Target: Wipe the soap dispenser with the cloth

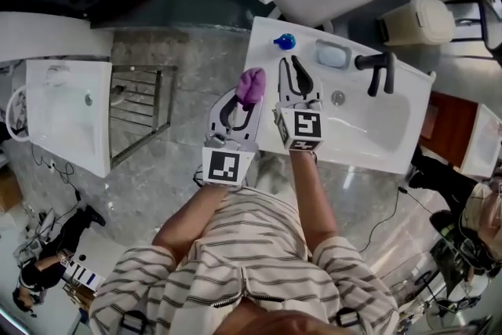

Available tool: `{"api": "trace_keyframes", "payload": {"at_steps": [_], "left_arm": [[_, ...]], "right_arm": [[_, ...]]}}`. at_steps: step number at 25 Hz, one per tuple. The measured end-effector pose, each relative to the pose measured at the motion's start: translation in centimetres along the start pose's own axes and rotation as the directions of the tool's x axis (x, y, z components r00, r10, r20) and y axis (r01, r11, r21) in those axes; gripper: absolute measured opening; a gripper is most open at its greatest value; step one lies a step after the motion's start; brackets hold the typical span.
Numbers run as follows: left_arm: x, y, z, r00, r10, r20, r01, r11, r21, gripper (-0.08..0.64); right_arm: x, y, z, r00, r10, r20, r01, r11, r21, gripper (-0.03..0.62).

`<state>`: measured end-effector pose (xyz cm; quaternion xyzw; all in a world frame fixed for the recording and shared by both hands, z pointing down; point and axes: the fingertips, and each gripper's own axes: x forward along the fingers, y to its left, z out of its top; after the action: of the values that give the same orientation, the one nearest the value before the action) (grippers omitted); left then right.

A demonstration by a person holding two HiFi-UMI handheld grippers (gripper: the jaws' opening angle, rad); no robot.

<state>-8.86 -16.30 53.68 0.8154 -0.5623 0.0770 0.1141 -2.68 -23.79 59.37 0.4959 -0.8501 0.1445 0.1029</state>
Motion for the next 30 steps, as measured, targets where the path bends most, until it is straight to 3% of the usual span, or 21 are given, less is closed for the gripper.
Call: {"api": "trace_keyframes", "payload": {"at_steps": [10, 25, 30], "left_arm": [[0.6, 1.6, -0.8, 1.0, 0.005, -0.015, -0.005, 1.0, -0.002, 0.107], [0.5, 2.3, -1.5, 0.999, 0.013, -0.029, -0.013, 1.0, -0.011, 0.107], [0.7, 2.4, -1.7, 0.999, 0.011, -0.031, -0.012, 1.0, -0.006, 0.107]], "right_arm": [[3.0, -0.8, -0.9, 0.999, -0.033, -0.014, 0.033, 0.999, -0.016, 0.132], [5.0, -1.2, -1.3, 0.999, -0.04, -0.01, 0.039, 0.992, -0.117, 0.129], [5.0, -1.5, -1.4, 0.999, -0.04, 0.002, 0.04, 0.993, -0.11, 0.133]]}}
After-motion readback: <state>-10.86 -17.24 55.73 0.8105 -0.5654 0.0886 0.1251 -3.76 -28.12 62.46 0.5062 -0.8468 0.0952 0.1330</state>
